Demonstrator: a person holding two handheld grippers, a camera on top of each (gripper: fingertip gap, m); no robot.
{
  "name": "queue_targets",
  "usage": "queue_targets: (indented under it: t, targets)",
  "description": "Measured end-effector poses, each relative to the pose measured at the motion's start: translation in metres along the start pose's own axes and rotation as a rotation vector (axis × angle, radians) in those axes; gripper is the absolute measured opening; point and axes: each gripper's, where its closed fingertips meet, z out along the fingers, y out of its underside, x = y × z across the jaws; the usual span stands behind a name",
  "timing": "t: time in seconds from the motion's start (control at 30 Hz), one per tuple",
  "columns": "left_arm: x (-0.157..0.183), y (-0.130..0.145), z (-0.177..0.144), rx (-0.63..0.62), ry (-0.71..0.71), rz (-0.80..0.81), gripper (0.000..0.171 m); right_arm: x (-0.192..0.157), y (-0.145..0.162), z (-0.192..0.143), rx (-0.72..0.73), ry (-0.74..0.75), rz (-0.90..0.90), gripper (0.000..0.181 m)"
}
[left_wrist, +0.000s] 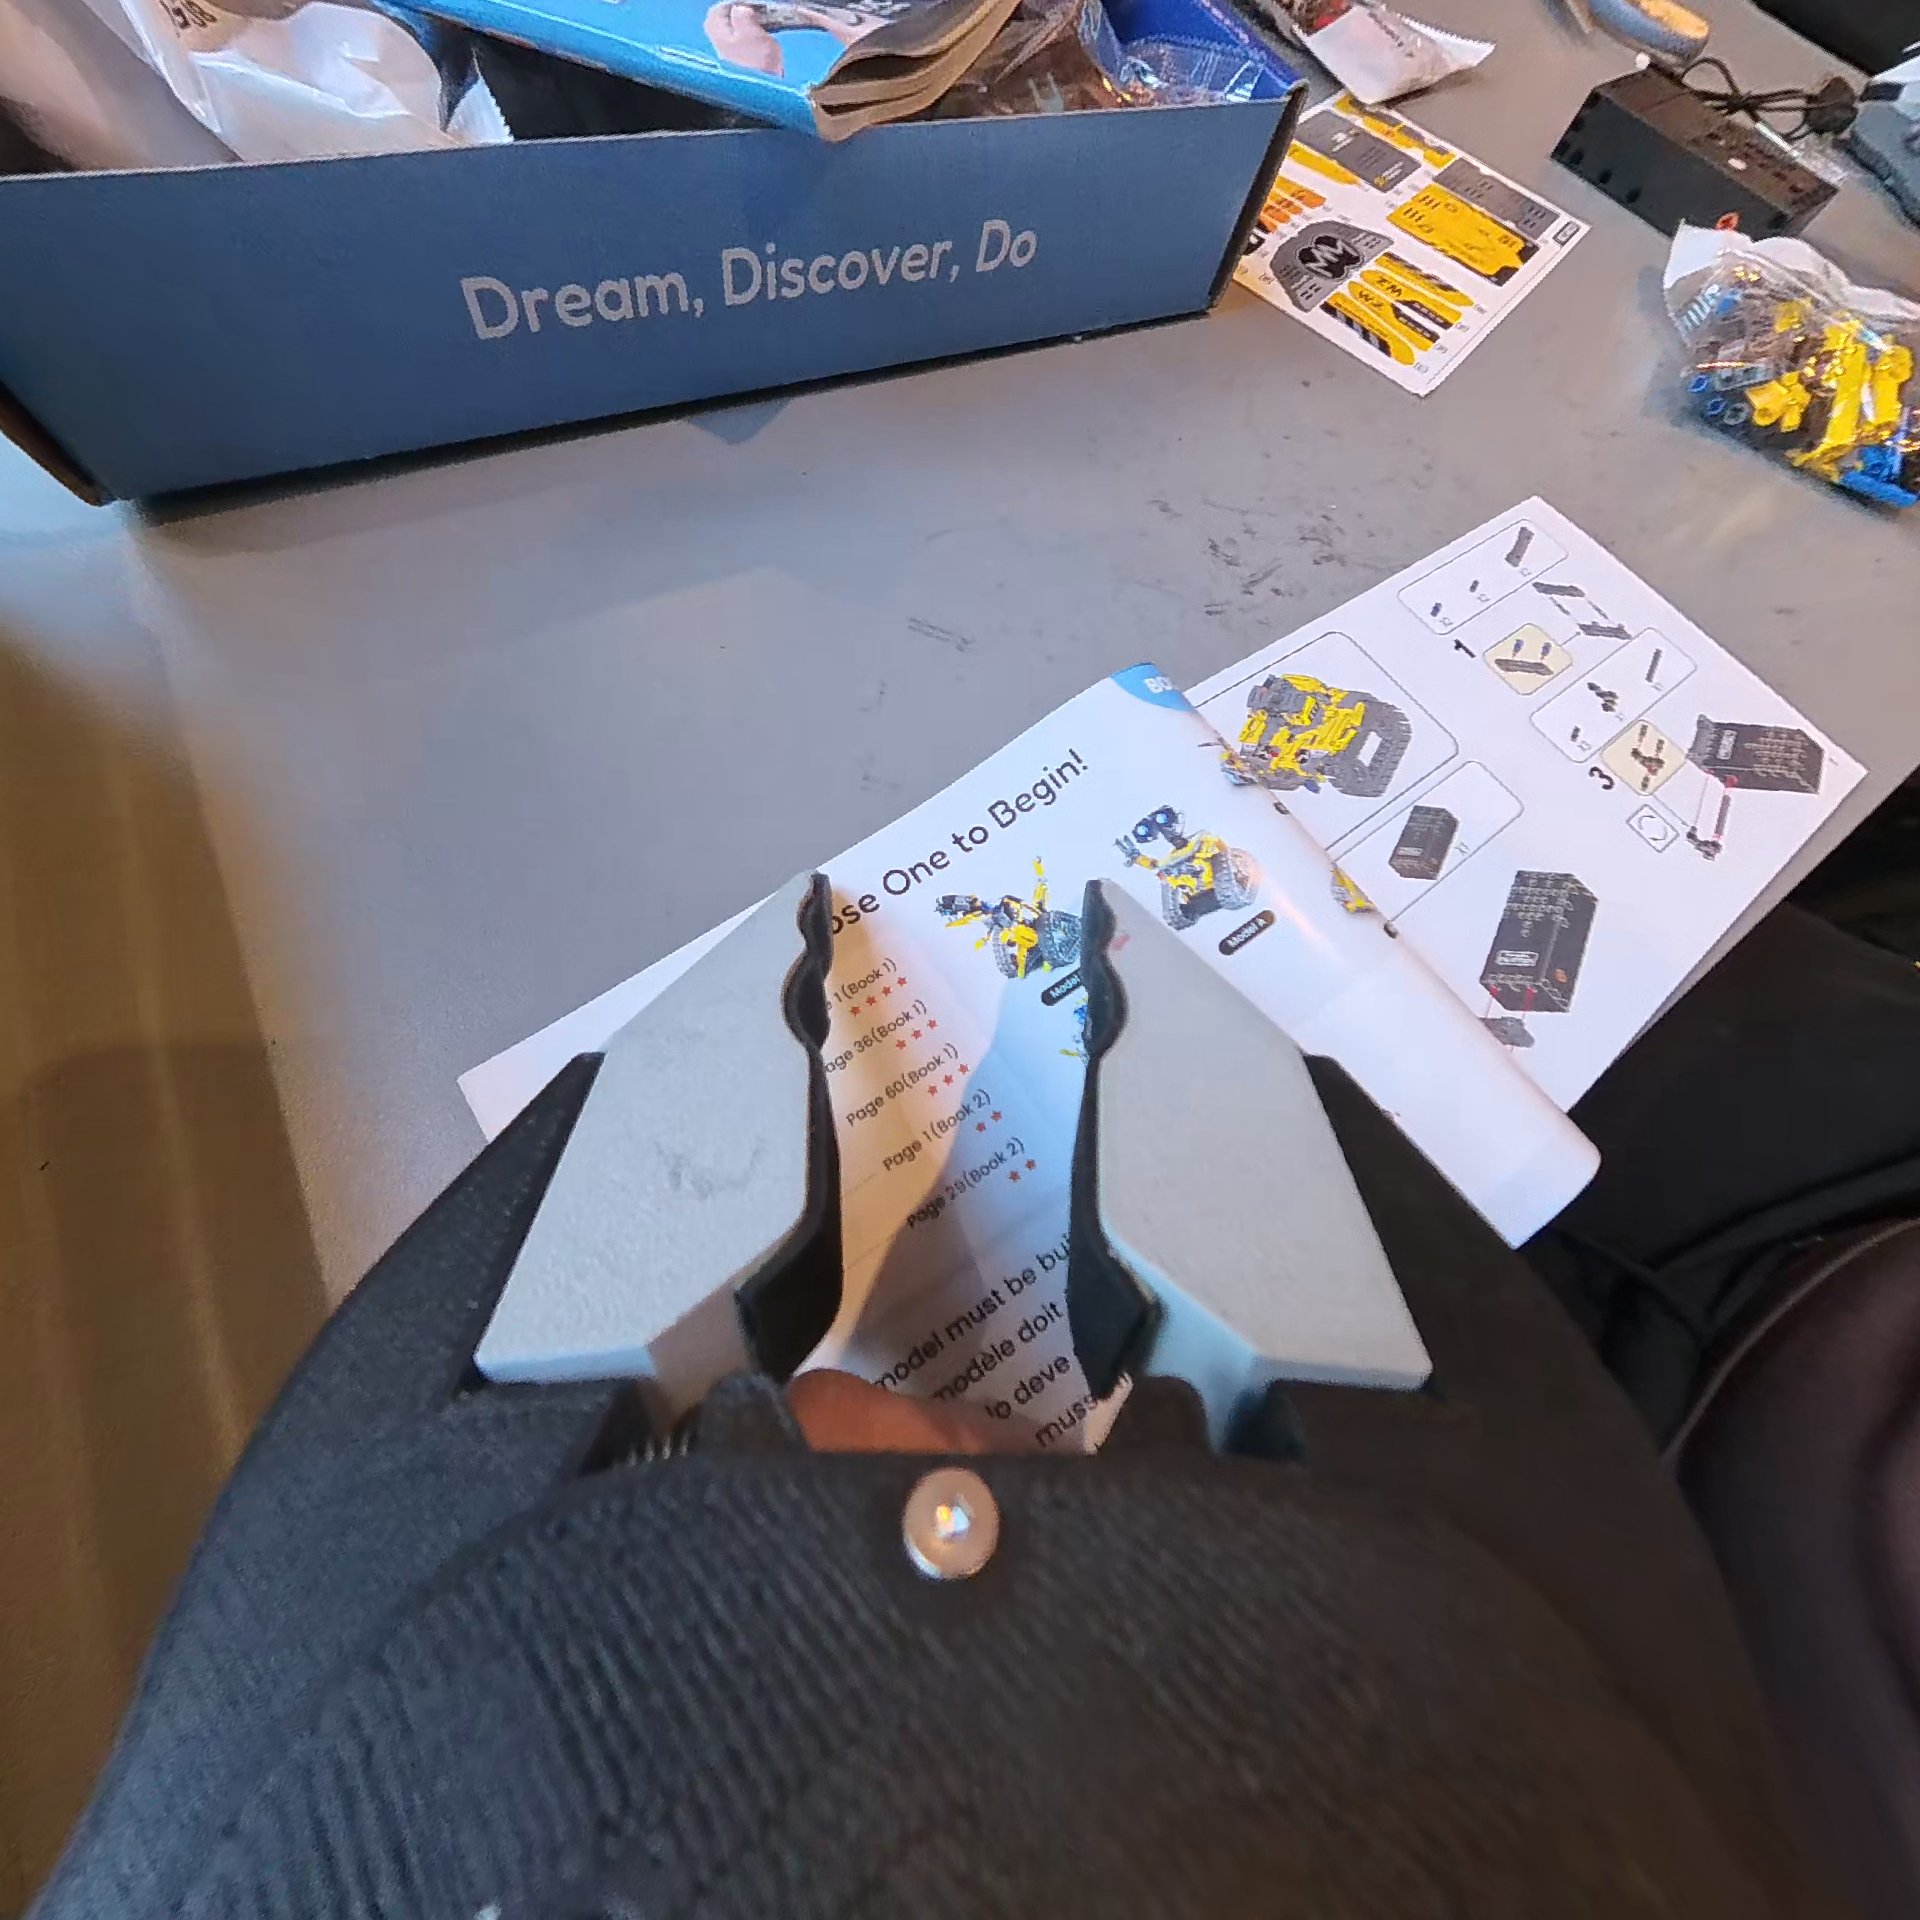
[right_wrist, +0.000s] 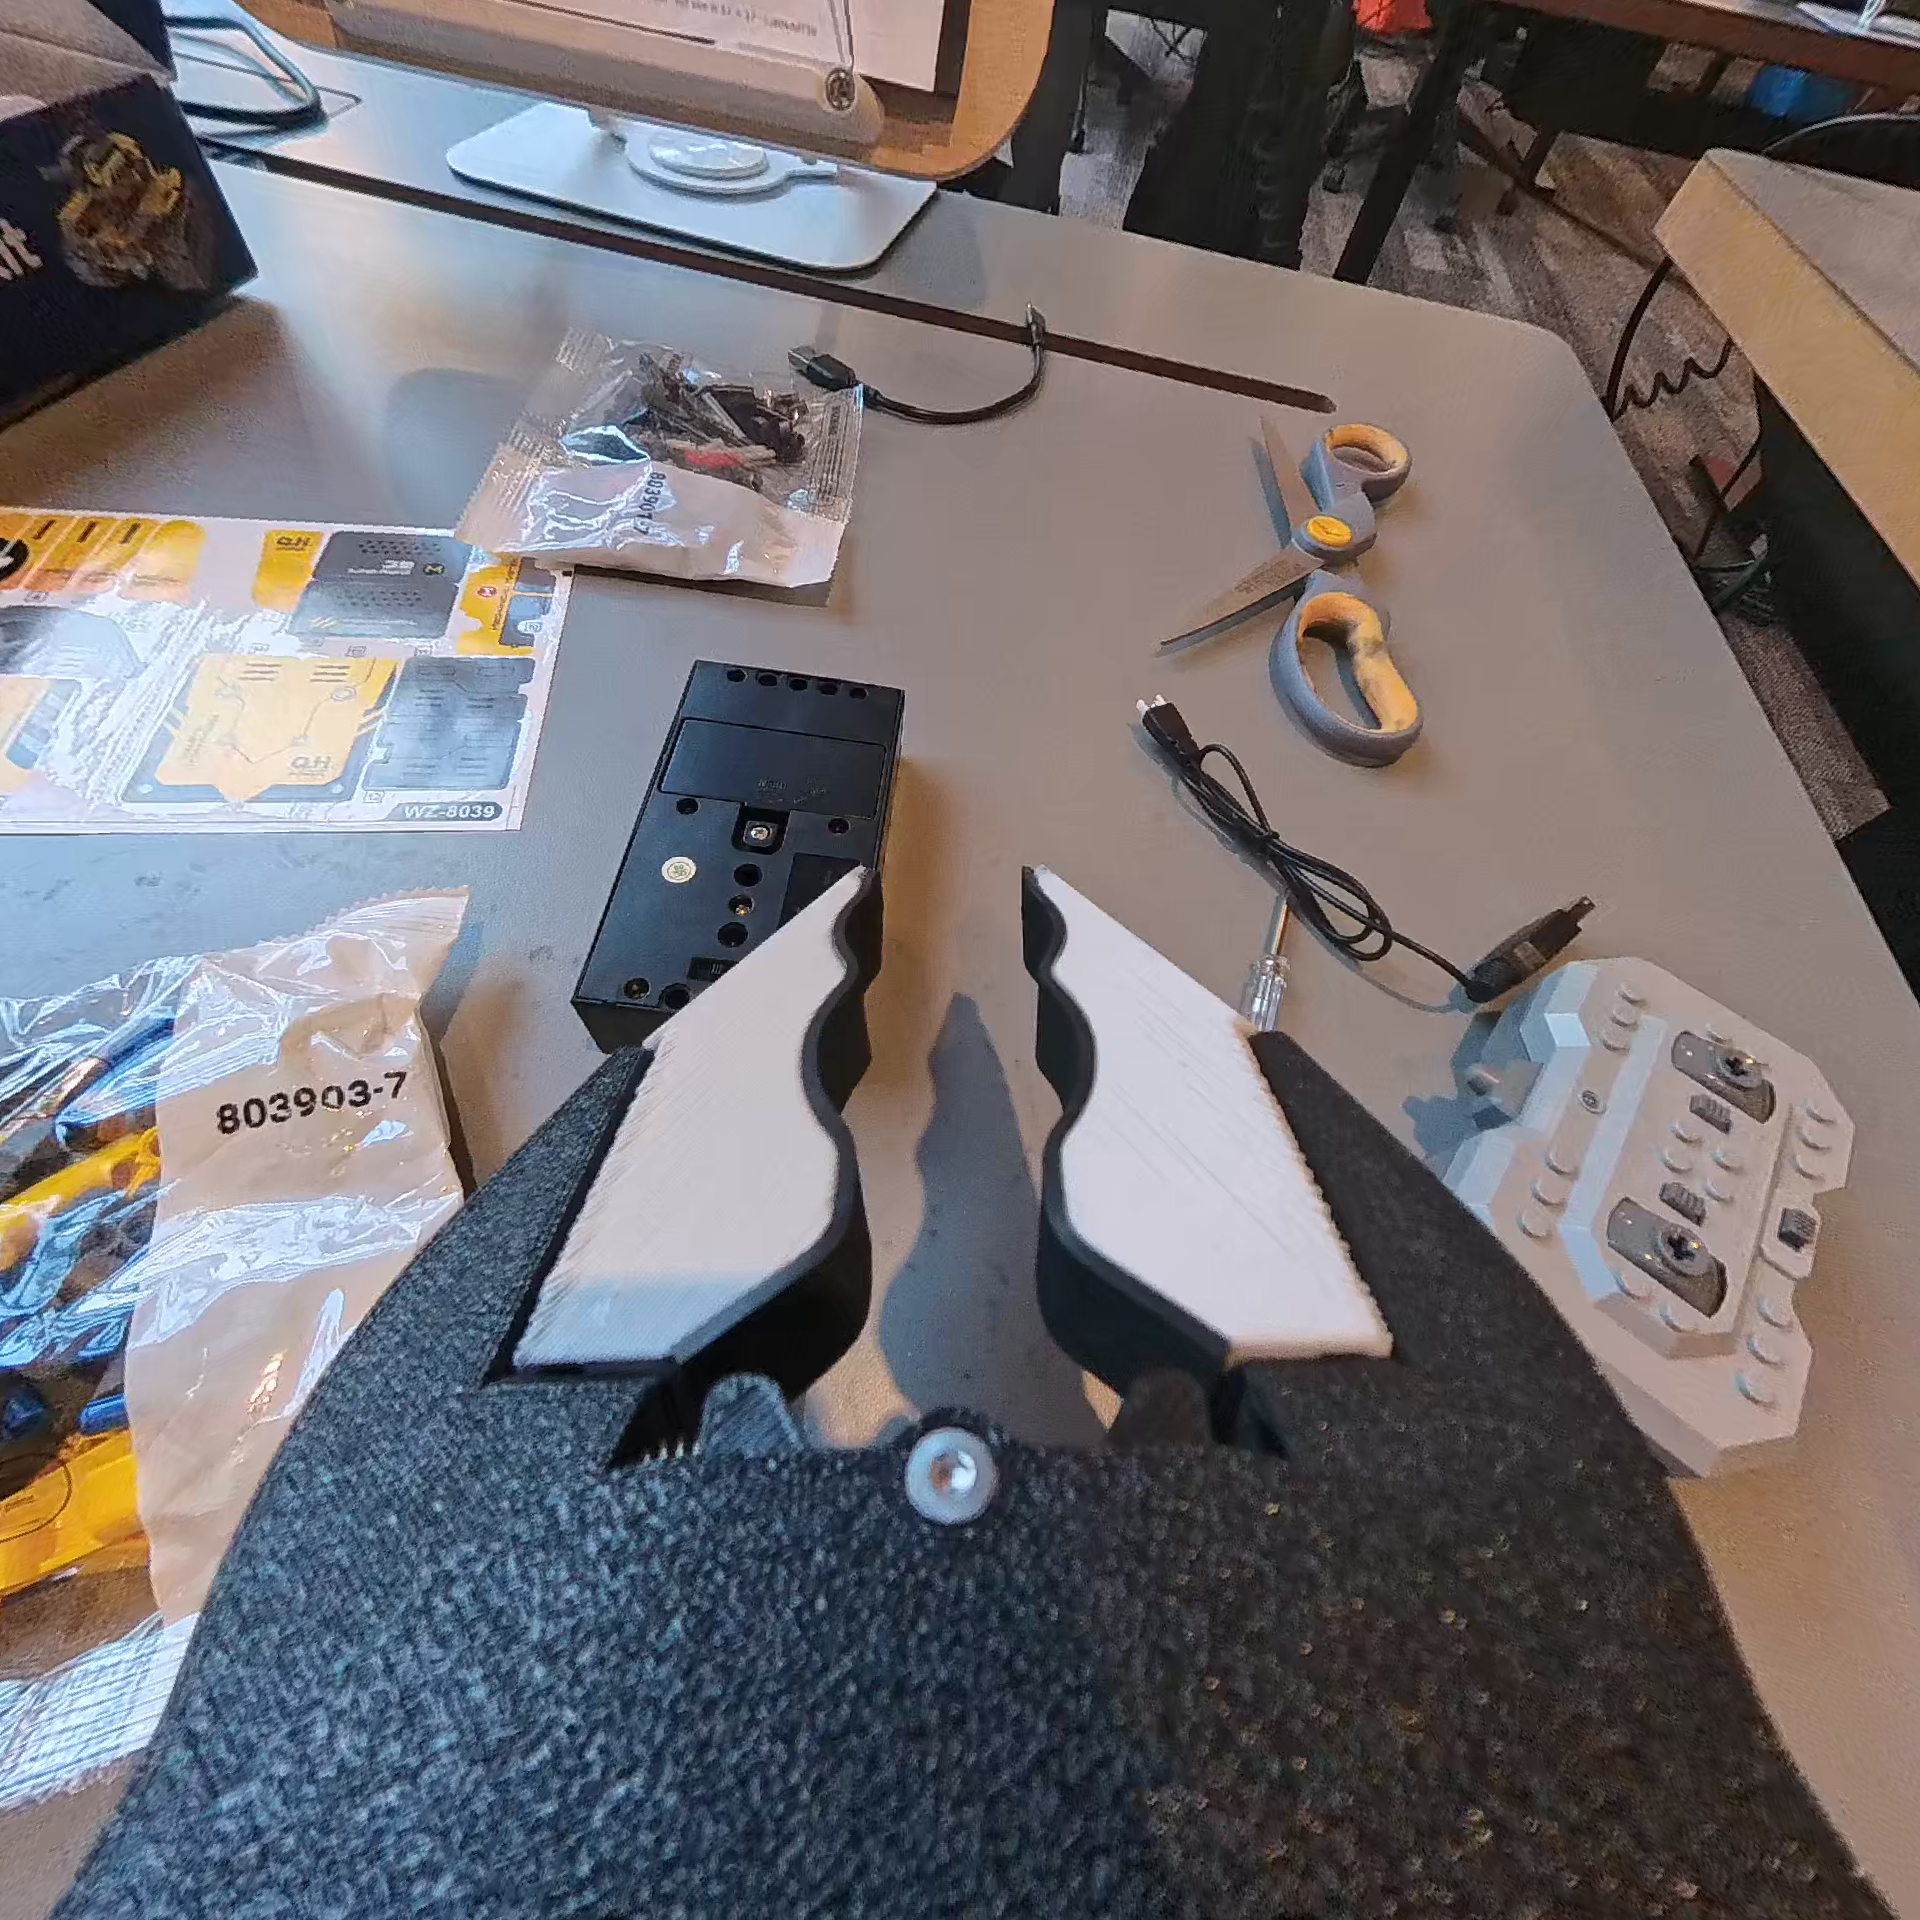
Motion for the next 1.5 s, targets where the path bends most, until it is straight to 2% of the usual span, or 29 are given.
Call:
queue_targets:
  t: [0.27,0.53,0.7,0.97,1.33,1.5]
  targets:
    - [-0.004,-0.002,-0.001,0.009,-0.020,-0.023,0.048,-0.001,-0.001,-0.001,0.006,0.004,-0.011,0.025]
    - [-0.006,-0.021,-0.011,0.057,-0.064,-0.027,0.050,-0.006,-0.002,-0.001,0.013,-0.019,-0.028,0.024]
    - [-0.005,-0.030,-0.016,0.078,-0.088,-0.015,0.050,-0.014,-0.008,-0.007,0.067,-0.086,-0.016,0.025]
    - [0.001,-0.029,-0.019,0.070,-0.108,0.001,0.049,-0.029,-0.012,-0.016,0.106,-0.200,-0.009,0.026]
    - [0.003,-0.020,-0.019,0.053,-0.102,-0.009,0.049,-0.058,0.004,-0.036,0.037,-0.384,0.015,0.030]
    - [0.003,-0.017,-0.017,0.039,-0.101,0.000,0.049,-0.087,0.026,-0.050,-0.151,-0.569,-0.045,0.039]
